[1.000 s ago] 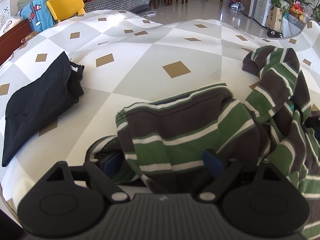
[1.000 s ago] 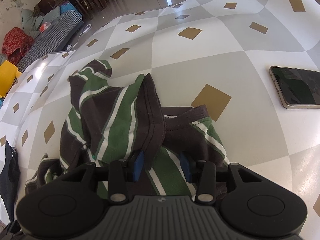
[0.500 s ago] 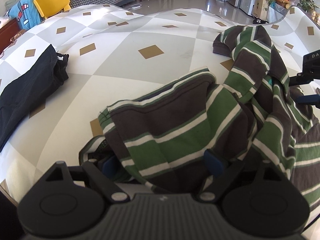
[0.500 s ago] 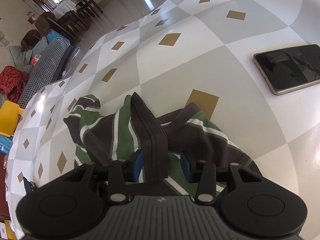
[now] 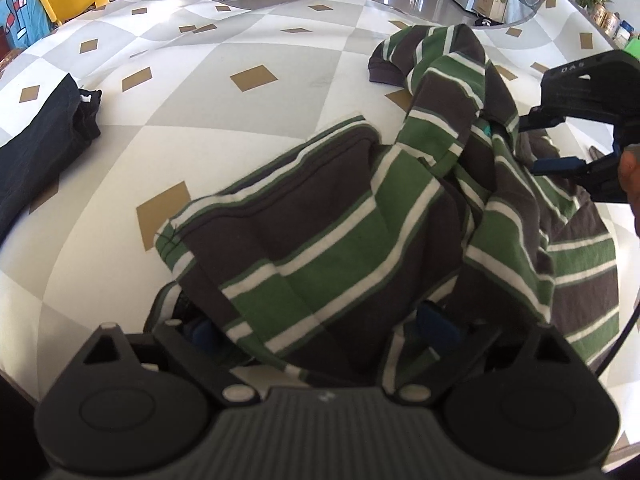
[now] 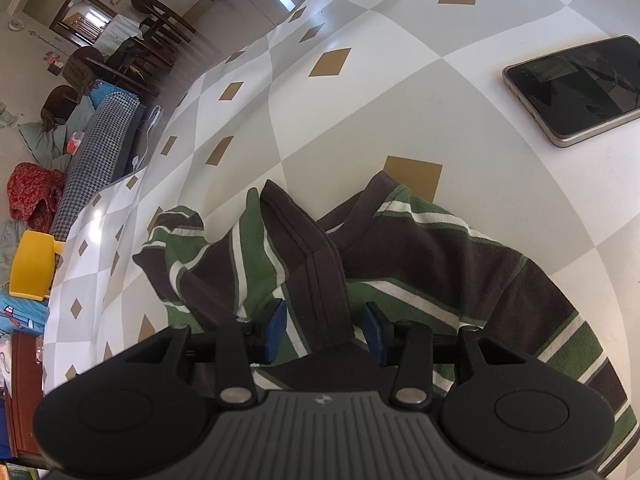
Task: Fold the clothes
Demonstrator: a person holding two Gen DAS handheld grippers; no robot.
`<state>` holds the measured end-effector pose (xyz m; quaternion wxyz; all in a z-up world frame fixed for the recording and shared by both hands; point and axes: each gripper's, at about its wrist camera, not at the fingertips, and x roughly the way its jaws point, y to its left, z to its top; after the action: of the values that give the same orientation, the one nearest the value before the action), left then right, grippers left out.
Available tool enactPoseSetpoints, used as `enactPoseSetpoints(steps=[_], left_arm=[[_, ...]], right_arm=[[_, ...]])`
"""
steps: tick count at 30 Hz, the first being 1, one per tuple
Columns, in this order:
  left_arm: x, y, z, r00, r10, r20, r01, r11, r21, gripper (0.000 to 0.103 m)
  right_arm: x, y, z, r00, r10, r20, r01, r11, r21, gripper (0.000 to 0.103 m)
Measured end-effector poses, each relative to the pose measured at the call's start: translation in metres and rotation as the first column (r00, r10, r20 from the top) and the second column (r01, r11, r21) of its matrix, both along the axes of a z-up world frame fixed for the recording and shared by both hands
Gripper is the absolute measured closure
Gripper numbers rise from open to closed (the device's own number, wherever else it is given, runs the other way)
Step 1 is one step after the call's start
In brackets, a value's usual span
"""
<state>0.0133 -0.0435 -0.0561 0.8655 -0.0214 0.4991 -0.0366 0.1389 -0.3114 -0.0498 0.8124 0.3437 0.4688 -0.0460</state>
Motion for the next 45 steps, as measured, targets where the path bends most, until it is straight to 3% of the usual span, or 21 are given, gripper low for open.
enactPoseSetpoints(steps=[5,10,15,23,27,32,37,41,45], left_arm=[[0.005,0.008,0.014,0.999,0.019,0.048,-0.019,1.0,-0.006,0.007],[0.01,0.013,0.023,0.997,0.024,0.071,-0.023,1.0,-0.01,0.006],[0.013,0.015,0.032,0.996,0.017,0.091,-0.017,1.0,-0.004,0.005],[0.022,0.024,0.039,0.994,0.007,0.113,-0.008,1.0,0.008,0.003],[0.028,0.03,0.043,0.993,-0.012,0.12,0.009,0.999,0.031,0.003],[0.04,0.033,0.048,0.989,-0.04,0.146,0.03,0.997,0.067,0.0],[0.048,0.036,0.03,0.99,-0.013,0.144,-0.002,0.995,0.102,0.0],[0.053,0.043,0.011,0.997,0.022,0.077,-0.028,0.997,0.076,0.0],[0.051,0.044,0.003,0.998,0.023,0.059,-0.028,0.996,0.082,0.0]], right_arm=[[0.0,0.002,-0.002,1.0,-0.003,0.014,0.002,1.0,0.023,0.07],[-0.001,0.003,0.003,0.999,-0.008,0.047,0.007,1.0,0.011,0.096],[-0.003,0.003,0.013,0.995,-0.015,0.103,0.011,0.999,0.035,0.1],[-0.001,0.018,0.046,0.974,0.049,0.223,-0.065,0.996,0.065,0.1],[-0.002,0.018,0.043,0.988,0.036,0.149,-0.039,0.999,0.018,0.096],[-0.013,0.013,0.03,0.996,0.002,0.088,-0.011,0.994,0.111,0.084],[-0.024,0.018,0.034,0.995,0.015,0.103,-0.029,0.99,0.139,0.077],[-0.023,0.027,0.026,0.997,0.04,0.059,-0.049,0.988,0.15,0.074],[-0.021,0.026,0.019,0.999,-0.01,0.042,0.003,0.986,0.166,0.074]])
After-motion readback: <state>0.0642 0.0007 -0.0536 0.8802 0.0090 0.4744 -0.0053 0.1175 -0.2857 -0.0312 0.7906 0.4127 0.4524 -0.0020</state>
